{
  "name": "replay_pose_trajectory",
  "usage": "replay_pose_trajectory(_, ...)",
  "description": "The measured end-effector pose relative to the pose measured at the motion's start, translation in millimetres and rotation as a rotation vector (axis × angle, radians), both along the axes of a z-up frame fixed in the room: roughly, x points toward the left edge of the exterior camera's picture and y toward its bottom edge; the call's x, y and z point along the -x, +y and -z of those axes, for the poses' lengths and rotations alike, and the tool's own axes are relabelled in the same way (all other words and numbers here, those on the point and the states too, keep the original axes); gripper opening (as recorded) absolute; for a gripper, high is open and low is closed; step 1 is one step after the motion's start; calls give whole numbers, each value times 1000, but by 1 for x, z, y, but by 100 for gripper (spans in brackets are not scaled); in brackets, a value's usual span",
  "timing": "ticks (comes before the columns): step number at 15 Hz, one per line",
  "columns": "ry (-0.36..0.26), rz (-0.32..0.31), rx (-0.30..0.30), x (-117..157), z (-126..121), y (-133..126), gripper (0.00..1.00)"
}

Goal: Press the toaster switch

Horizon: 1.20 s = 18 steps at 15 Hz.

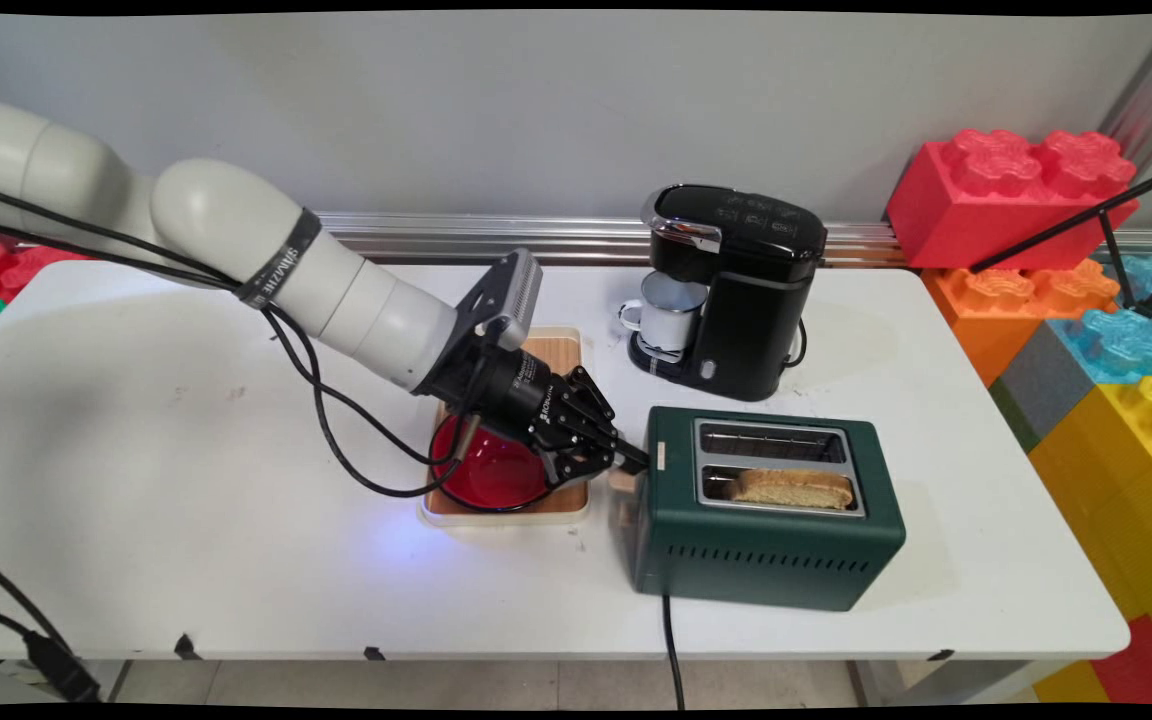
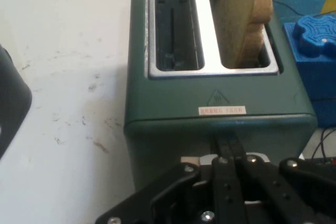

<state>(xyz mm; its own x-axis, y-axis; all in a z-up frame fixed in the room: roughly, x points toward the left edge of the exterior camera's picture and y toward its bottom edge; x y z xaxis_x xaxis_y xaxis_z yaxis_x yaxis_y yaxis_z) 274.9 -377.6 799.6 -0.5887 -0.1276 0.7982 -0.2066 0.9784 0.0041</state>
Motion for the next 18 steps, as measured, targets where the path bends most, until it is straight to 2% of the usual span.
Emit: replay_pose_trajectory(18,-43,-7,-25,-3,35,-5,0)
